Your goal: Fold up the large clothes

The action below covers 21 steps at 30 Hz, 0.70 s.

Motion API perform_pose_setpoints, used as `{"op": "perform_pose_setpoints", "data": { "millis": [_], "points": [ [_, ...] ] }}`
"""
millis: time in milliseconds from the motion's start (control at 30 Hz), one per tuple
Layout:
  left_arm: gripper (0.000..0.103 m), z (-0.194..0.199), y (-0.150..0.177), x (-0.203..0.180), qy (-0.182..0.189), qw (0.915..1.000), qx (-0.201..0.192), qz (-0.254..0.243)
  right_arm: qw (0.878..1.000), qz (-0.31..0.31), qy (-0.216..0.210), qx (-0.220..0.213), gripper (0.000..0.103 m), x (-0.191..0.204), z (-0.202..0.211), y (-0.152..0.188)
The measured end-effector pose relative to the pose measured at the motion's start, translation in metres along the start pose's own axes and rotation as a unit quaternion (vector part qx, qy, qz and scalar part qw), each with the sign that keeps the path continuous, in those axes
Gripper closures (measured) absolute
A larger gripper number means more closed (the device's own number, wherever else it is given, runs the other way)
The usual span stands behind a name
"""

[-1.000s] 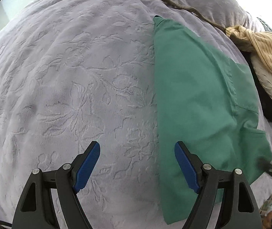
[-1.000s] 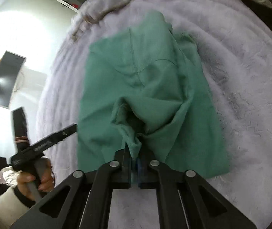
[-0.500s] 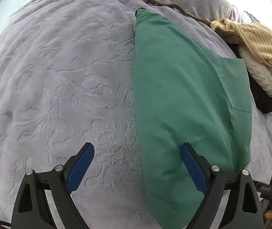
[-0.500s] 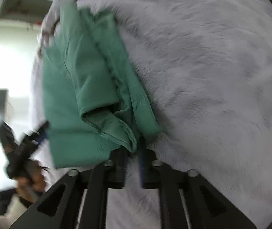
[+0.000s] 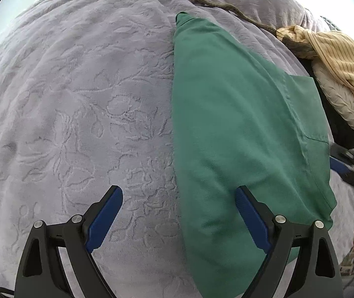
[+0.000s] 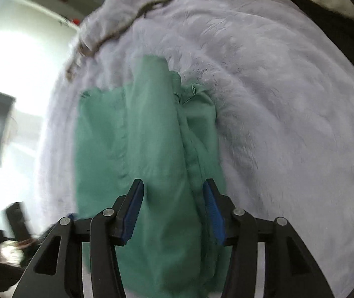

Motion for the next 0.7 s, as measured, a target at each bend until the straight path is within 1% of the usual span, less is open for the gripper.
{"op": "perform_pose_setpoints", "data": {
  "millis": [100, 167, 233, 267, 333, 367, 400, 467, 500, 567, 633, 700],
  "points": [
    [0.010, 0.005, -0.001, -0.002, 0.002, 1.0000, 0.002, -0.003, 0.999, 0.017, 0.034, -0.006, 0.093, 0.005, -0.008, -0.009],
    [0.010, 0.004, 0.000, -0.001, 0.006, 1.0000, 0.003, -0.003, 0.998, 0.031, 0.055, 0.002, 0.093, 0.000, -0.022, -0.008],
    [0.010, -0.001, 0.001, 0.000, 0.012, 0.9999, 0.010, 0.000, 0.998, 0.017, 0.053, 0.022, 0.093, -0.011, -0.044, -0.010],
    [0.010, -0.003, 0.001, 0.000, 0.015, 0.9998, 0.012, 0.003, 0.998, 0.011, 0.051, 0.024, 0.093, -0.013, -0.049, -0.011],
    [0.010, -0.005, 0.000, -0.004, 0.015, 0.9998, 0.014, 0.003, 0.999, -0.003, 0.040, 0.022, 0.093, -0.018, -0.054, -0.011],
    [0.010, -0.005, -0.001, -0.006, 0.010, 0.9998, 0.015, -0.002, 0.999, -0.013, 0.027, 0.018, 0.092, -0.022, -0.052, -0.011],
    [0.010, -0.004, -0.002, -0.009, 0.003, 0.9998, 0.016, -0.012, 0.999, -0.024, 0.016, 0.016, 0.090, -0.025, -0.048, -0.008],
    [0.010, -0.002, -0.002, -0.012, -0.006, 0.9995, 0.019, -0.023, 0.998, -0.060, -0.005, 0.017, 0.089, -0.037, -0.030, -0.001],
    [0.010, 0.000, -0.002, -0.012, -0.008, 0.9994, 0.023, -0.027, 0.997, -0.070, -0.006, 0.014, 0.085, -0.041, -0.018, 0.004],
    [0.010, 0.005, 0.000, -0.010, -0.006, 0.9993, 0.026, -0.028, 0.998, -0.065, -0.006, -0.003, 0.083, -0.042, 0.008, 0.016],
    [0.010, 0.010, 0.003, -0.008, -0.005, 0.9992, 0.028, -0.028, 0.998, -0.055, -0.021, -0.019, 0.083, -0.038, 0.032, 0.032],
    [0.010, 0.012, 0.006, -0.007, -0.004, 0.9991, 0.030, -0.029, 0.998, -0.039, -0.035, -0.034, 0.083, -0.023, 0.050, 0.050]
  ]
}}
Point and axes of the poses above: each gripper's, at about its wrist camera, not at the fingertips, and z roughly against the way its jaws point, x to its left, y to its underside, the point moved 1 cm from there along -z, roughly the way its jaws point, and after that the axes turned 12 degrees about y, right-handed, at the moved point
